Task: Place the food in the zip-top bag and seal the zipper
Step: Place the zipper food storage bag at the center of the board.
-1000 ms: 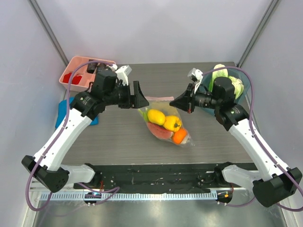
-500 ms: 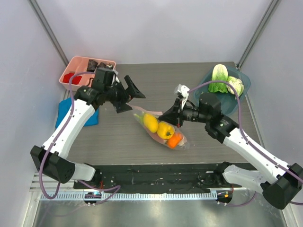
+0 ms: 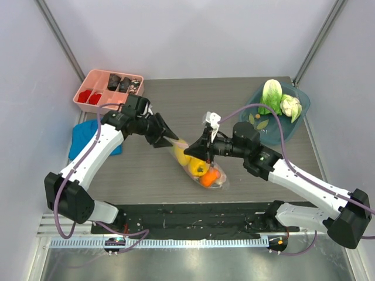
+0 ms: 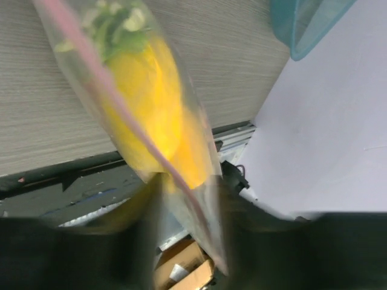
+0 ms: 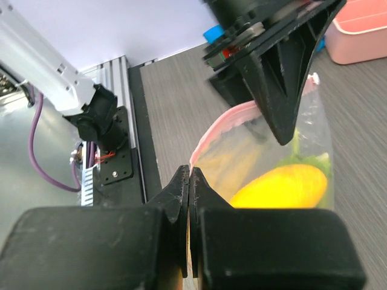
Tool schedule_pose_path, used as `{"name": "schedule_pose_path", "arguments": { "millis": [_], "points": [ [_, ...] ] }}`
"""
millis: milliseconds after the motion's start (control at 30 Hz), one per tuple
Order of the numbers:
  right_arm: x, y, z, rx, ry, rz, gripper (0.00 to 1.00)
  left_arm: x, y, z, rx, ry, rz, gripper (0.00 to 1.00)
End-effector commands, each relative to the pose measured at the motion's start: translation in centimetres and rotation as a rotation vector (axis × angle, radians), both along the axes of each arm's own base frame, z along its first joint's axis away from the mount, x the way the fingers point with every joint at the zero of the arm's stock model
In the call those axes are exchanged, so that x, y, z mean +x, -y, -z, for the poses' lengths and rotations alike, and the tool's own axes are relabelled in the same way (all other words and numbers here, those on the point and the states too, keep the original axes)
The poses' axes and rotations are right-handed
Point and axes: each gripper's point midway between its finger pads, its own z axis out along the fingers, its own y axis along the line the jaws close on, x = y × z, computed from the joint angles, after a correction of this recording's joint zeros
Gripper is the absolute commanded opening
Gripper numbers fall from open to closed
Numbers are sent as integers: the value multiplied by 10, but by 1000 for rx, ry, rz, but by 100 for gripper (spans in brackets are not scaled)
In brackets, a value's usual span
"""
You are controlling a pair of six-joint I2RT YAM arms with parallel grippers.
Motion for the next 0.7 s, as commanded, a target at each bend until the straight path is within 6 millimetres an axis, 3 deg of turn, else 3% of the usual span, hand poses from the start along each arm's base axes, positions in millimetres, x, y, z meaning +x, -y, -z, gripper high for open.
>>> {"name": "schedule_pose_path", "arguments": {
  "millis": [0,33,67,100,133,200,233,267,333,400,500,667],
  "points": [
    [-12,-16,-17,58,92,-77,1,8,13,-19,-48,92,111,25],
    [-14,-17,-18,65,87,-85,1,8,14,-22,-55,106,124,20],
    [-16,-19,-19,67,85,-96,4,7,15,-23,-62,118,144,5],
    [-18,-19,-22,72,88,-110,11,8,18,-27,-79,146,162,0],
    [-19,-19,-24,72,100,-118,27,5,21,-30,-93,156,187,0],
    [-20,-17,-29,54,115,-123,51,3,25,-42,-91,227,254,0],
    [-20,-15,-32,42,150,-123,71,1,28,-47,-86,265,289,0],
    [-21,-12,-49,52,178,-123,80,1,28,-53,-82,303,315,0],
    [-23,1,-61,43,147,-115,100,-4,31,-70,-70,409,413,0],
    [-25,13,-84,64,142,-94,100,-11,35,-90,-50,568,555,0],
    [-14,37,-112,90,193,32,100,-38,43,-109,-37,761,775,0],
    [13,93,-162,155,311,335,100,-87,49,-103,33,856,1034,0]
  ]
}}
